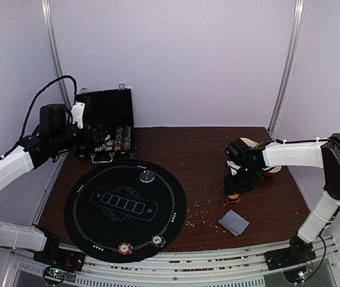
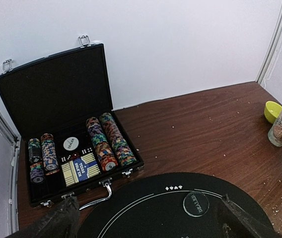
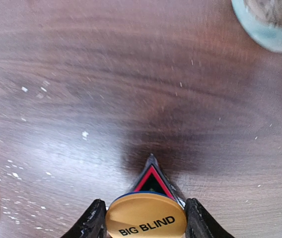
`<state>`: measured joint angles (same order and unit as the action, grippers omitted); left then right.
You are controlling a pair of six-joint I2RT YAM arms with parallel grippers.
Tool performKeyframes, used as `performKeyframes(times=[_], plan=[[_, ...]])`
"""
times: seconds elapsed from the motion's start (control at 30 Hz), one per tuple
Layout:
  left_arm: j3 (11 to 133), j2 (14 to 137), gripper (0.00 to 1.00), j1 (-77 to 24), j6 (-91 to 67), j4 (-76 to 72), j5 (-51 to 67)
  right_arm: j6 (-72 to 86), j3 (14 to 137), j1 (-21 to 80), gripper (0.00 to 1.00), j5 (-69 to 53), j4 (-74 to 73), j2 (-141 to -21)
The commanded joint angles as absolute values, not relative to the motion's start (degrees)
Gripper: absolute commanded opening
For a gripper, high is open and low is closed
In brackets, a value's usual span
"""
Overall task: Distribute texas hold em gaming equipment
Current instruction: Pick up the big blind button from the center of the board, then pass from the right arm to the left
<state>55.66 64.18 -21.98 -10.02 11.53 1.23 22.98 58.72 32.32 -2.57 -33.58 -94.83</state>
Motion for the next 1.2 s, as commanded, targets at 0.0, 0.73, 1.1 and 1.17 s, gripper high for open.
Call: performKeyframes(times=[0.0, 0.73, 1.1, 1.17], plan=[[53.93, 63.61, 0.98, -22.32, -9.19, 8.24, 1.39, 23.66, 62.26, 32.07, 0.30, -3.45, -37.52, -92.74], [18.32, 84.85, 0.67, -52.50, -25.59, -73.93, -1.76, 40.01, 101.76, 51.53, 0.26, 0.37, -39.91, -112.90], [24.26, 108.17, 0.82, -56.28, -34.16, -105.82, -7.93, 43.40, 108.64, 55.59, 0.25, 6.19, -37.18, -116.23], [24.07, 107.62, 0.84, -56.25, -33.41, -105.80, -9.74, 43.35, 108.23, 55.94, 0.25, 7.06, -37.16, -115.72]])
